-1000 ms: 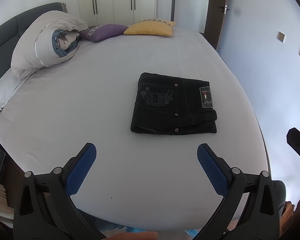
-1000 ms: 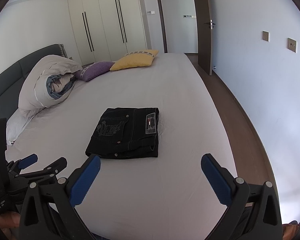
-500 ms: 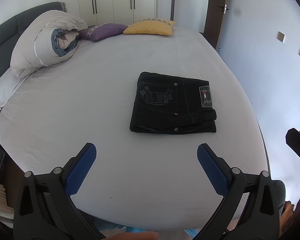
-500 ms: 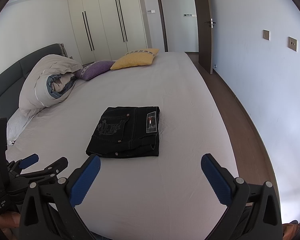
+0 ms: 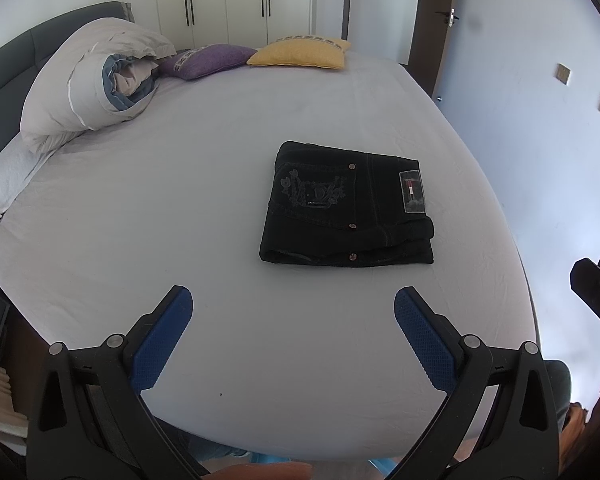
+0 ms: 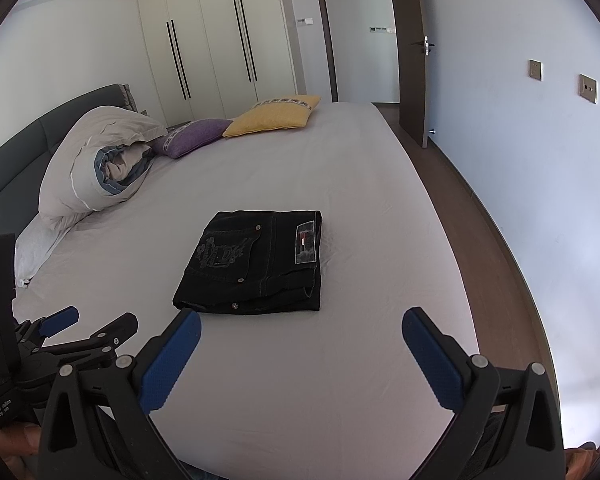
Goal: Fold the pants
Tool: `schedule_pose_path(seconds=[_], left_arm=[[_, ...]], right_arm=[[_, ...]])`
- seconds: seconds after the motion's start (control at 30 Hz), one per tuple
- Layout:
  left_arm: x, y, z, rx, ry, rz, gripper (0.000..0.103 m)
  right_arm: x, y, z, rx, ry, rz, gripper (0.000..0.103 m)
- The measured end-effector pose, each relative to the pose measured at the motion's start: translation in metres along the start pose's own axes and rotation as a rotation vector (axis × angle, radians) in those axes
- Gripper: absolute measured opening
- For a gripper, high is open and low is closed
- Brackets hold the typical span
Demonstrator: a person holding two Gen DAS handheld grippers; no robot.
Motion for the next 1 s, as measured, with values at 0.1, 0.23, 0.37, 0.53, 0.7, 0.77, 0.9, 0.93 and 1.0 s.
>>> schedule_pose_path(seconds=[0.1, 0.23, 0.37, 0.53, 0.7, 0.77, 0.9, 0.93, 1.0], left_arm=[[0.0010, -0.0005, 0.0005, 0.003, 0.003, 0.003, 0.103], [0.0019, -0.0004, 0.0002, 0.005, 0.005, 0.004, 0.103], [0.0028, -0.0006, -0.0006, 0.007, 0.006, 0.008, 0.103], [0.0039, -0.0006, -0.0006, 0.015, 0.008, 0.014, 0.103], [0.0048, -0.0001, -0.0021, 0.022, 0.008, 0.017, 0.103], [0.0055, 0.0002, -0.0015, 0.022, 0.010, 0.019, 0.103], [0.0056, 0.0007, 0.0004, 0.024, 0.007, 0.023, 0.103], [0.0056, 0.0007, 0.0002, 0.026, 0.007, 0.023, 0.103], [0.0061, 0.0011, 0.0004, 0.030, 0.006, 0.025, 0.103]], right_arm=[[-0.0002, -0.0027, -0.0004, -0.003, 0.002, 0.002, 0.103], [-0.0002, -0.0027, -0.0004, -0.001, 0.001, 0.003, 0.103], [0.0014, -0.0030, 0.0006, -0.004, 0.002, 0.005, 0.103], [0.0028, -0.0029, 0.0012, -0.008, 0.004, 0.006, 0.103], [0.0035, -0.0021, 0.0023, -0.008, 0.002, 0.007, 0.103], [0.0022, -0.0031, 0.0008, -0.007, 0.004, 0.006, 0.103], [0.0032, -0.0032, 0.0011, -0.008, 0.002, 0.007, 0.103], [0.0041, -0.0031, 0.0013, -0.009, 0.001, 0.009, 0.103], [0.0039, -0.0033, 0.0012, -0.010, 0.002, 0.008, 0.103]])
Point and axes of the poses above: each gripper's, at about its wrist camera, not at the fingertips, and y roughly against the way its jaws point, z to its left, x to its underside, the point moved 8 cm from there along -y, roughly the way its jaws point, and after that the axes turned 11 degrees about -z, right-handed, at the moved point
